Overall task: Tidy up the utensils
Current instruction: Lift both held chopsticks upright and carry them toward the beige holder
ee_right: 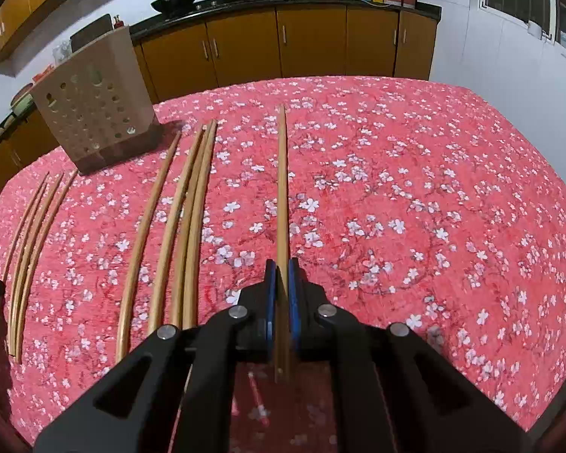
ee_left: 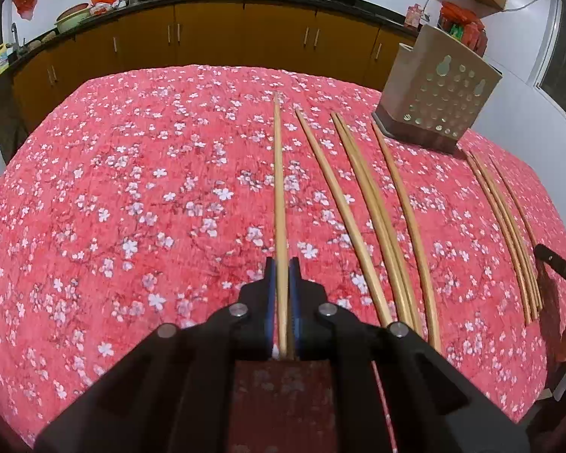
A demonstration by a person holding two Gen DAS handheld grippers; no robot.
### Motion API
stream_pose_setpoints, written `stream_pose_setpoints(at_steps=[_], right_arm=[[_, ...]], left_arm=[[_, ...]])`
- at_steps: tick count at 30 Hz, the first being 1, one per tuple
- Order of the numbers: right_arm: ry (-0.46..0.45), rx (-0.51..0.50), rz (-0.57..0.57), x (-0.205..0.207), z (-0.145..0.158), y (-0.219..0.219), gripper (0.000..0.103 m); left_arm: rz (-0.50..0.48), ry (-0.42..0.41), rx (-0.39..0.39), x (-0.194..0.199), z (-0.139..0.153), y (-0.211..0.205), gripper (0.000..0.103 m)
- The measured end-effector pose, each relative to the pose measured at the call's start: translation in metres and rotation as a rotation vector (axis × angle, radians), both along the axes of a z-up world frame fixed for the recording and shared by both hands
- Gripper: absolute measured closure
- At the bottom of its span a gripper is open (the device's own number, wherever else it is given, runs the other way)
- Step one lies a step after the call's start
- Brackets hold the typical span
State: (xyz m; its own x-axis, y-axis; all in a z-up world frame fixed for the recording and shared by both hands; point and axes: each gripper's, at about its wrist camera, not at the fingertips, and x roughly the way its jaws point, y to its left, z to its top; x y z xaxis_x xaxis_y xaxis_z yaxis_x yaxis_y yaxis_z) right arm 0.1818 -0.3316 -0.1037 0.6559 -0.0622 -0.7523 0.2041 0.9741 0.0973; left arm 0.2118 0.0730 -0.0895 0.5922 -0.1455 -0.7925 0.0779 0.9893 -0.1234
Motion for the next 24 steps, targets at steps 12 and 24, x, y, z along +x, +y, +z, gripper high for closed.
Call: stream_pose_setpoints(at_steps=[12,24], right_arm=[[-0.148,-0.040,0.009,-0.020,0.054,-0.002,0.096],[-0.288,-0.062,-0.013,-0.028,0.097,-0.005,0.096]], left_arm=[[0.010,-0.099,-0.024,-0.022,0.046,0.020,0.095],[0.037,-0.266,-0.061,-0.021,0.113,0.027,0.095]])
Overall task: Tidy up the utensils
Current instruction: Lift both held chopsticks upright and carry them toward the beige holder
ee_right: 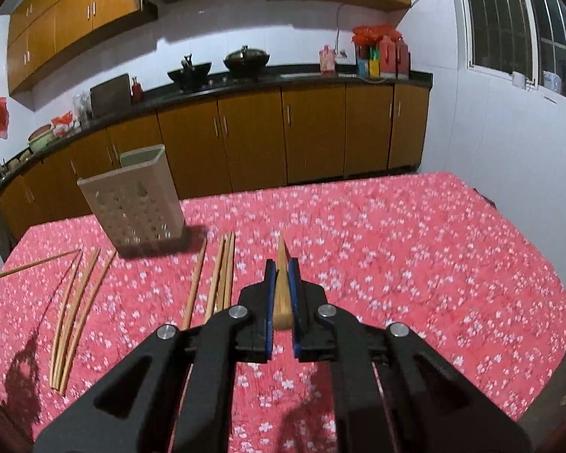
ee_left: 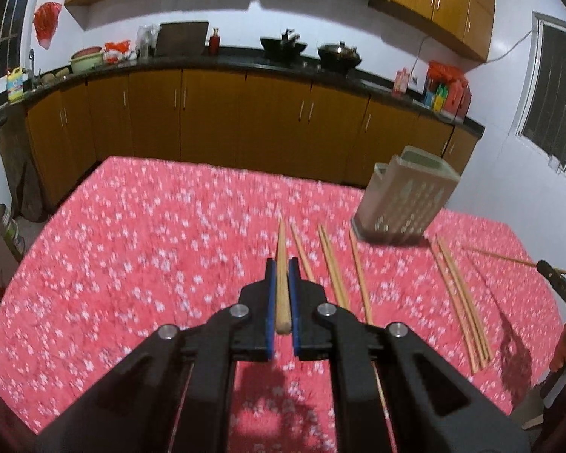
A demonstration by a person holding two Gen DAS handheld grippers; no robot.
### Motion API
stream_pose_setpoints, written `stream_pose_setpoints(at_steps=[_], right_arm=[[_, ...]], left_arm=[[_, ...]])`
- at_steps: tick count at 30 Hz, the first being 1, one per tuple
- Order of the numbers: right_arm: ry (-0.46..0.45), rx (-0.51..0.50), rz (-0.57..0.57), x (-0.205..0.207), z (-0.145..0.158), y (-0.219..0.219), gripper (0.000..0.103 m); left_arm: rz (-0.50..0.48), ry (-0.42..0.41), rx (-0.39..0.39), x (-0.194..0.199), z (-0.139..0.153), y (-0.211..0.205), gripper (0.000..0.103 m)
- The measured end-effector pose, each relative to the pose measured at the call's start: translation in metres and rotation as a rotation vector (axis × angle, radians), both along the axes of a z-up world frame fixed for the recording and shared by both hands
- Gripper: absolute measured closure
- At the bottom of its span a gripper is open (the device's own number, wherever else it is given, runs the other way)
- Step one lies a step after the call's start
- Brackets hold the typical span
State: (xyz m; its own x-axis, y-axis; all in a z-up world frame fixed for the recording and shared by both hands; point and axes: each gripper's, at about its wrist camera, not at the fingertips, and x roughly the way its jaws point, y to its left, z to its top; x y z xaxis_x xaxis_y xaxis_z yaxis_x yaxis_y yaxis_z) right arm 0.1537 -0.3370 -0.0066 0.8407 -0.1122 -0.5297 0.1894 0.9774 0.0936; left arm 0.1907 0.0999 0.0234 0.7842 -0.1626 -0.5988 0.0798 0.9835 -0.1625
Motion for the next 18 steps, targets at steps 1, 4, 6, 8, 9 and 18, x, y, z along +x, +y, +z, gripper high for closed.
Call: stream_pose_setpoints(at_steps=[1,4,6,8,9,18], right_arm=[[-0.013,-0.001,-0.001,0.000,0.004,0.000,0.096],[-0.044,-0.003,-0.006,0.002,0.015,-0.002,0.096],[-0.064,-0.003,-0.008,0.004,0.022,-0.004,0.096],[-0.078,-0.005,-0.009,0.005,0.028,-0.004,0.096],[-0.088,-0.006,-0.007,0.006,0.032,-0.005,0.096],[-0.129,-0.003,0.005,0.017,0.056,-0.006,0.096]], left_arm=[[0.002,-0.009,-0.002,0.001,0.004,0.000,0.095],[0.009,-0.047,-0.009,0.006,0.019,0.001,0.095],[0.012,-0.068,-0.013,0.008,0.029,0.001,0.095],[0.018,-0.086,-0.010,0.011,0.037,0.001,0.095],[0.020,-0.096,-0.010,0.013,0.042,0.001,0.095],[0.023,-0.172,0.021,0.028,0.079,-0.006,0.095]])
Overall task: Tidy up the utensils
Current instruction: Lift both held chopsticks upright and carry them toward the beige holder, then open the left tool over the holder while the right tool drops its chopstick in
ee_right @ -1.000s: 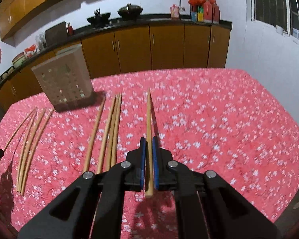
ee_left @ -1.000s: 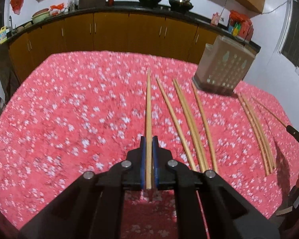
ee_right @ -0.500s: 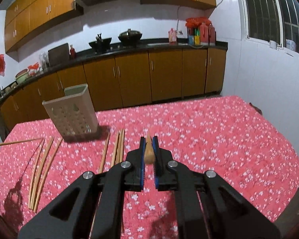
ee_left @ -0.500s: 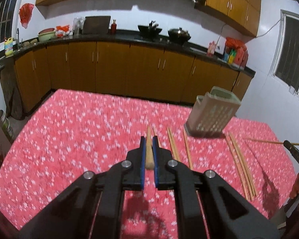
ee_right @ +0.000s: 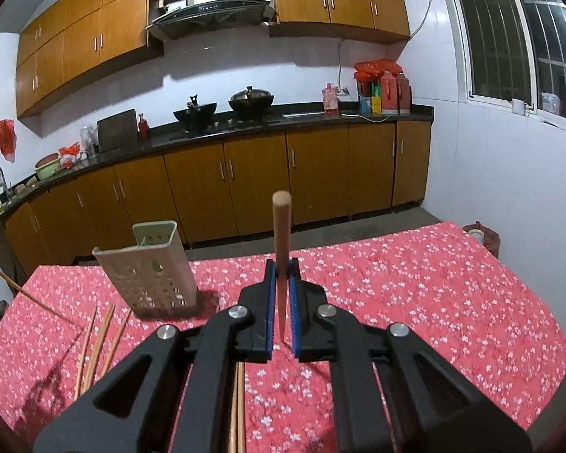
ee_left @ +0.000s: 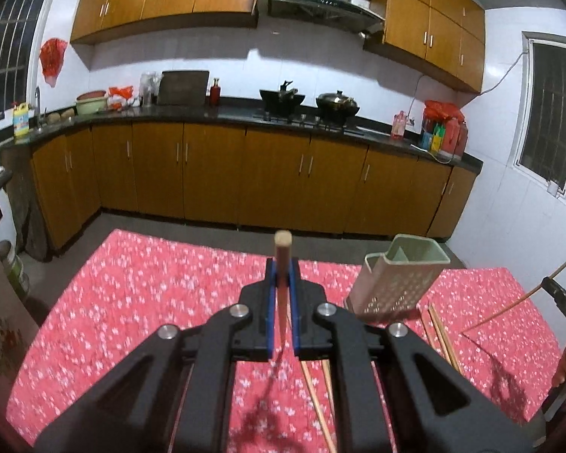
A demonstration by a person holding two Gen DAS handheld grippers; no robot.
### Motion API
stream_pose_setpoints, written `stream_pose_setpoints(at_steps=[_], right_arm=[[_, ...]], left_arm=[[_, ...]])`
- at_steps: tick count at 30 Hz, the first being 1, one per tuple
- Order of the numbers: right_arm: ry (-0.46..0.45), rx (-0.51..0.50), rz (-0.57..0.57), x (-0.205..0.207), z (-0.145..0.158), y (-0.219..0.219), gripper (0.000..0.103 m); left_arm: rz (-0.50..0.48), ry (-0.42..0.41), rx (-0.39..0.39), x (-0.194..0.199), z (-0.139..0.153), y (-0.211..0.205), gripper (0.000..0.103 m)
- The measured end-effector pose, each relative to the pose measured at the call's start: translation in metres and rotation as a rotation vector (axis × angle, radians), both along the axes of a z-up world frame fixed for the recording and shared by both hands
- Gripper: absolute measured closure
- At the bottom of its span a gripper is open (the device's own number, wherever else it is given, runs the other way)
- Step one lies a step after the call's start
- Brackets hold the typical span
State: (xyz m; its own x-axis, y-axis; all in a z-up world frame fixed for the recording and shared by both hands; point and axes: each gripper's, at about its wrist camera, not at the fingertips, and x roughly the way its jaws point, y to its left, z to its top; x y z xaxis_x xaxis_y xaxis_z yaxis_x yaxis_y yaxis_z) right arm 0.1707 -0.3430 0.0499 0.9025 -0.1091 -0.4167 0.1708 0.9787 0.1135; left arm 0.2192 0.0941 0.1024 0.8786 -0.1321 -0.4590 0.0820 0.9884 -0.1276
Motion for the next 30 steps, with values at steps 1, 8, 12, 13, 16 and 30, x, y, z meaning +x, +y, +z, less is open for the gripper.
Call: stream_pose_setpoints(at_steps=[1,8,12,13,16,30], right_arm=[[-0.003,0.000,0.000,0.002,0.003,-0.001,0.096],[-0.042,0.004,0.023,0.011,0.029,0.001,0.096],[-0.114,0.048,0.059,0.014,0.061,0.003,0.096],[-0.144,0.067,0.073,0.016,0.073,0.005,0.096],[-0.212,0.112,0.117,0.021,0.097,0.015,0.096],[-0.187,0.094,0.232,0.087,0.080,0.072,0.096]], left_arm=[[-0.001,-0.006,0.007,0.001,0.003,-0.001,0.096],[-0.008,-0.051,0.033,0.008,0.029,-0.007,0.096],[-0.027,-0.082,0.012,0.013,0.052,-0.014,0.096],[-0.034,-0.094,0.005,0.015,0.059,-0.017,0.096],[-0.053,-0.147,-0.036,0.019,0.086,-0.027,0.096],[-0.149,-0.173,-0.114,0.073,0.099,-0.105,0.096]])
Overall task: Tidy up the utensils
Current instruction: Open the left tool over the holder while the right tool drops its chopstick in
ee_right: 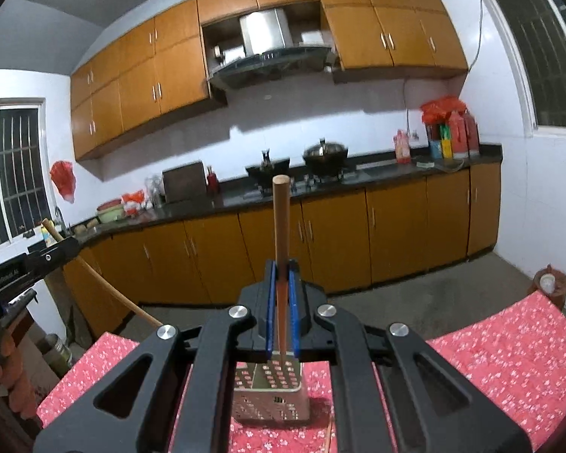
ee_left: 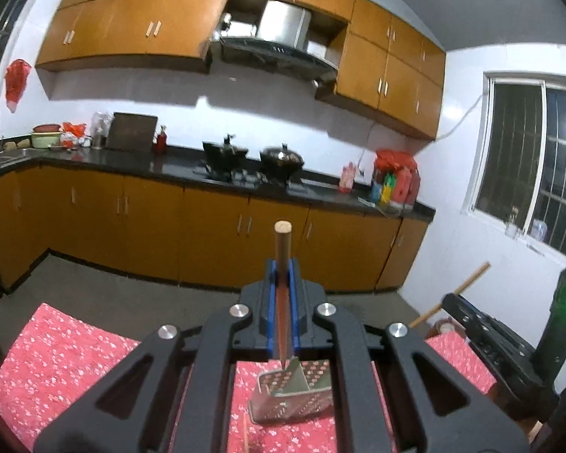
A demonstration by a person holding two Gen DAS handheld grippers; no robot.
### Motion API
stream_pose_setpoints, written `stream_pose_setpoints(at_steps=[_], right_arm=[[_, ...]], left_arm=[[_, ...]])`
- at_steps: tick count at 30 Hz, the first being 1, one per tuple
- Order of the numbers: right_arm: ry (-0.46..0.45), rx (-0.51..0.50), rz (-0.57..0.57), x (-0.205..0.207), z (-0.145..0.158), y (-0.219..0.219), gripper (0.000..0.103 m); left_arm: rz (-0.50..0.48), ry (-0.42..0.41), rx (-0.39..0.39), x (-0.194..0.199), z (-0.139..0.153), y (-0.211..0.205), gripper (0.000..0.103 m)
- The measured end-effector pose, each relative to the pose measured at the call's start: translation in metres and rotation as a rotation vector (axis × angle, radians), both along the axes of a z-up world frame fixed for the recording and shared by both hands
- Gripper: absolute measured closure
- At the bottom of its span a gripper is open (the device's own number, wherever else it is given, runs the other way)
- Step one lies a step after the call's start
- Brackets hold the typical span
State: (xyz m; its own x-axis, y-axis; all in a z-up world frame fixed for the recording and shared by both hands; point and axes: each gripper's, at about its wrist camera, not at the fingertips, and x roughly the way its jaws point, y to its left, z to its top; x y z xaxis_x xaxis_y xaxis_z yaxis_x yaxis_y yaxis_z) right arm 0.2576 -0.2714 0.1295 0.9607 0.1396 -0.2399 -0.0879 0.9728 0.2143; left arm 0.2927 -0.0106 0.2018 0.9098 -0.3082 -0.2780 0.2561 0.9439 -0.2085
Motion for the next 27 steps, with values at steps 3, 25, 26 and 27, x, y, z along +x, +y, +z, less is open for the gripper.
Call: stream_pose_setpoints(at_steps=[3,25,26,27], right_arm=[[0.036,-0.005,0.013,0.006,-0.012,0.003,0.096],[0.092,0.035,0.004,-0.005,-0.027,-0.011,0.086],[0.081,0.043,-0.005,-0.009,-0.024,-0.014,0.078],[0.067,0.056,-0.014,-0.017,-0.021,-0.018,0.075]], left_arm=[[-0.028,0.031,0.009,0.007,-0.014,-0.008,0.096],[0.003,0.119,0.081,0.020,-0.062,-0.014,0.053],[0.006,0.113,0.073,0.018,-0.061,-0.011,0.052],[0.015,0.110,0.070,0.016,-0.060,-0.008,0.052]])
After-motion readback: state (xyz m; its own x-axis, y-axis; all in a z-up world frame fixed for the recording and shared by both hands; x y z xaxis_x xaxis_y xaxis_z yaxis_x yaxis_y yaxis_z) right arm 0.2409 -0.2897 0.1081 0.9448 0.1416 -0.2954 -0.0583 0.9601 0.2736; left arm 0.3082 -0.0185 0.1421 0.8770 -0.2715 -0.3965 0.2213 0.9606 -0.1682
